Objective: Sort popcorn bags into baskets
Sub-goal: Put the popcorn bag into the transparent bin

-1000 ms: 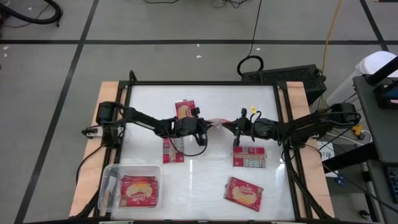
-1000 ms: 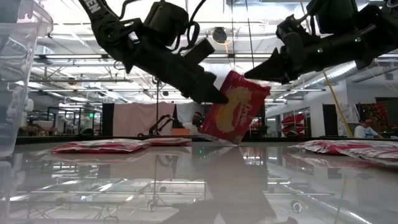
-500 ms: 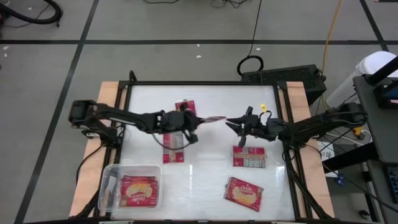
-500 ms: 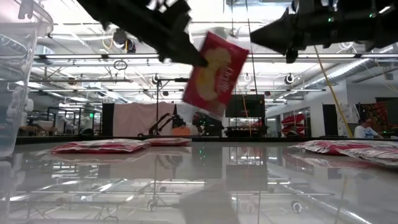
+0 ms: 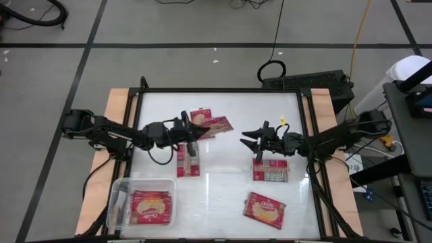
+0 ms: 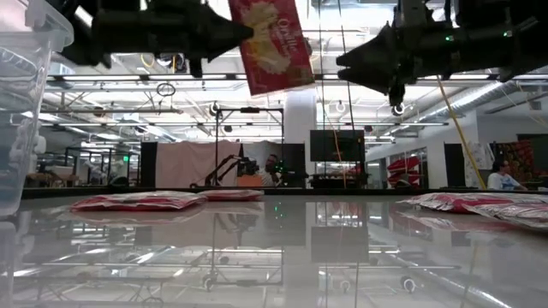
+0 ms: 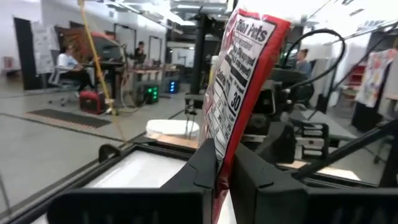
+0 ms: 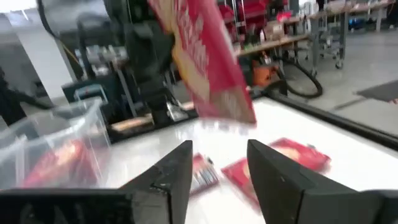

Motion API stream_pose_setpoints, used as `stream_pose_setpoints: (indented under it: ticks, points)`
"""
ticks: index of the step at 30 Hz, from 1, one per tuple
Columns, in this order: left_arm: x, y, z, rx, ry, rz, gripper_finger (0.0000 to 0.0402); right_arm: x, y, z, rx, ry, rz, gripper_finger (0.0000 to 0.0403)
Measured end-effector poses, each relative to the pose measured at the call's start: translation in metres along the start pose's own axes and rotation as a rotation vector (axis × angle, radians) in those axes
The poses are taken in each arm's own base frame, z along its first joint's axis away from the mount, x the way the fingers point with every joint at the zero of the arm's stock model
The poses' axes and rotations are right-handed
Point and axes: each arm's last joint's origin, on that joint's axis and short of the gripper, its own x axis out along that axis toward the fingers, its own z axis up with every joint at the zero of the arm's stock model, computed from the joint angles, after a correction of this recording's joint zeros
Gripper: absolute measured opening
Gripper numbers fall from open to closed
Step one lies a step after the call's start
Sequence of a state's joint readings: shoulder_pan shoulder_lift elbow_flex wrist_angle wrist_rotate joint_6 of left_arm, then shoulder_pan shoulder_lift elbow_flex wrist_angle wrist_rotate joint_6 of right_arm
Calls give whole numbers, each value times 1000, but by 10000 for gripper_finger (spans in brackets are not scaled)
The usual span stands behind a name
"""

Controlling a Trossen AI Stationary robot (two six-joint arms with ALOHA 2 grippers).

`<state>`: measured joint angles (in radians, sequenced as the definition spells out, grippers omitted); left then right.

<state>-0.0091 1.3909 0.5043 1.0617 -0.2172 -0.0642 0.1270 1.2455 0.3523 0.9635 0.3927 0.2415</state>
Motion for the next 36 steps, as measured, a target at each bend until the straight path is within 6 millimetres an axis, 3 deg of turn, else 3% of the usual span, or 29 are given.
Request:
stream_pose_setpoints:
  ticks: [8, 16, 20, 27, 31, 36]
  points:
    - [-2, -8, -3, -42, -109, -115, 26, 22, 5, -13, -69, -103, 16, 186]
    - [-2, -10, -1, -29, -144, -157, 17, 58, 24, -7, -204, -150, 62, 202]
    - [-3, -11, 0, -26, -152, -188, 26, 67, 30, 0, -245, -179, 119, 167]
    - [-3, -11, -1, -4, -149, -207, 30, 67, 31, 2, -248, -182, 142, 19]
    - [-3, -12, -2, 26, -141, -223, 40, 67, 32, 0, -230, -165, 173, 20]
    - [-8, -14, 9, 23, -103, -247, 96, 60, 33, 1, -215, -80, 179, 9]
